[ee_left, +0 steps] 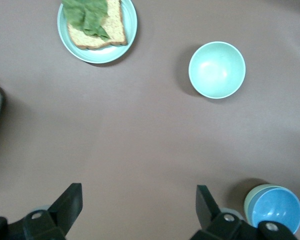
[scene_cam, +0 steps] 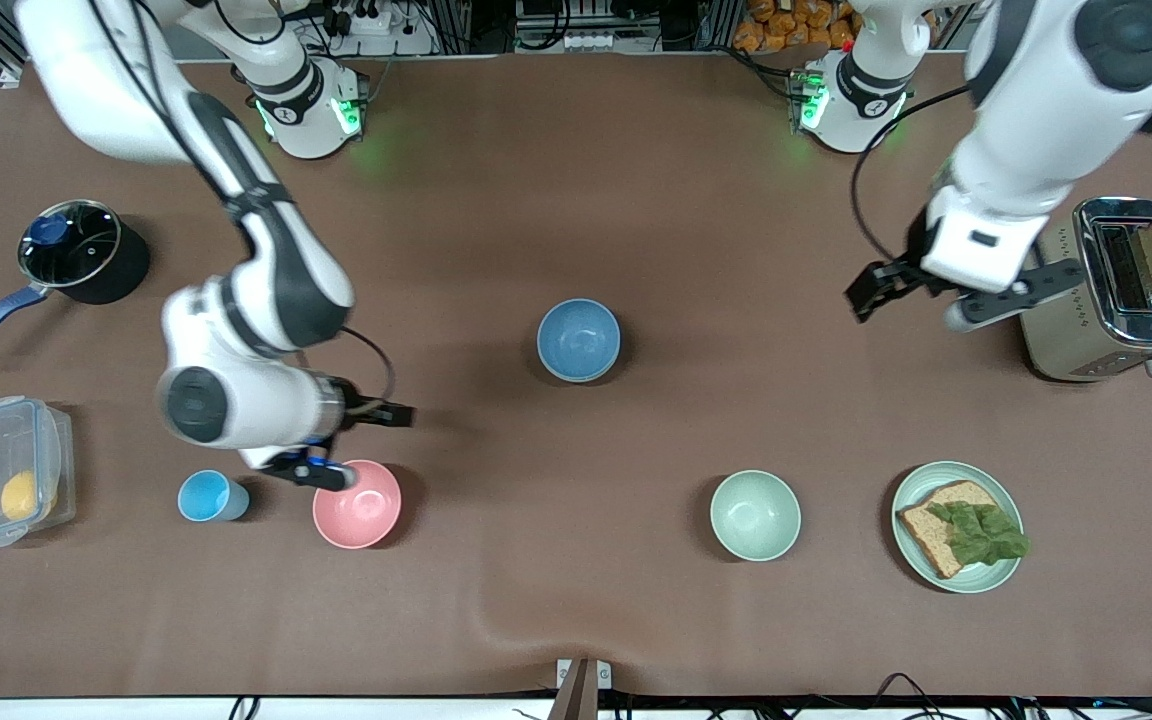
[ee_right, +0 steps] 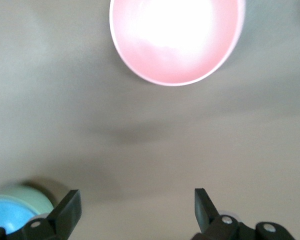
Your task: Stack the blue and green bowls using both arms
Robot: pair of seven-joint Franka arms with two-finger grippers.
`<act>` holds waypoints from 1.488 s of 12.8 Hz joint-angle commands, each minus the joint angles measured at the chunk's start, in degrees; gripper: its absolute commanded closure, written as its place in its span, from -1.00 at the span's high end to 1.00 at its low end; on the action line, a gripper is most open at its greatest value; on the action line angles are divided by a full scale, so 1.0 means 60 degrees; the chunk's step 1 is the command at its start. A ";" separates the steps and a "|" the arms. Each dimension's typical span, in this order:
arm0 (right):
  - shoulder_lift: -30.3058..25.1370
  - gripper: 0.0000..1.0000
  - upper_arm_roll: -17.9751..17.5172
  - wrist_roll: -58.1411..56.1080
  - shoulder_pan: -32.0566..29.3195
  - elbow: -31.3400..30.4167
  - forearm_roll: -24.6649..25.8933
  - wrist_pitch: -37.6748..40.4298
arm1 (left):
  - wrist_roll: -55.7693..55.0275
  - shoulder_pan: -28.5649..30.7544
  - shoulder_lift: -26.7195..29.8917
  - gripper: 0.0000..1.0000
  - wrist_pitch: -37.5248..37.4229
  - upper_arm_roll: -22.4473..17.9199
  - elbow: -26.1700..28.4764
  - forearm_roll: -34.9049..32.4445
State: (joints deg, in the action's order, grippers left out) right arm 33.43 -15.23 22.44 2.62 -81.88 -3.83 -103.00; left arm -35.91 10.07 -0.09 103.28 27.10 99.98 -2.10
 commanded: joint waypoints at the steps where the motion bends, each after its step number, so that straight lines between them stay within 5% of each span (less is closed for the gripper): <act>1: -0.1260 1.00 -0.0128 -0.2368 -0.0917 -0.0343 0.0272 0.0787 | 0.1073 0.0429 -0.0044 1.00 -0.0950 0.0128 -0.0666 -0.0002; 4: -0.2287 1.00 -0.0113 -0.4130 -0.1869 -0.0387 0.0287 0.1681 | 0.1778 0.0343 -0.0044 1.00 -0.1349 -0.0353 -0.1092 0.0013; 6: -0.3586 1.00 -0.0026 -0.4866 -0.2180 -0.1377 0.0316 0.1421 | 0.2378 0.0067 -0.0029 1.00 -0.1552 -0.0924 -0.1311 -0.0001; 9: -0.4968 1.00 0.2397 -0.4853 -0.0414 -0.2188 0.0302 0.1668 | 0.3170 -0.1251 -0.0015 1.00 -0.1993 -0.2680 -0.1678 -0.0002; 14: -0.5395 1.00 0.2889 -0.4139 -0.0305 -0.2013 0.0184 0.2459 | 0.3890 -0.2221 0.0293 1.00 -0.2389 -0.3841 -0.1591 0.0101; 19: -0.5776 1.00 0.2889 -0.4106 -0.0364 -0.2013 0.0213 0.2474 | 0.4021 -0.2338 0.0293 1.00 -0.2492 -0.3857 -0.1634 0.0086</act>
State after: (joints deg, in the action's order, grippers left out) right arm 0.36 1.44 -3.17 -0.16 -92.61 -2.80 -88.07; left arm -13.49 -3.08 0.96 89.60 4.81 90.40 -2.04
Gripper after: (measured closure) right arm 0.000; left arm 0.000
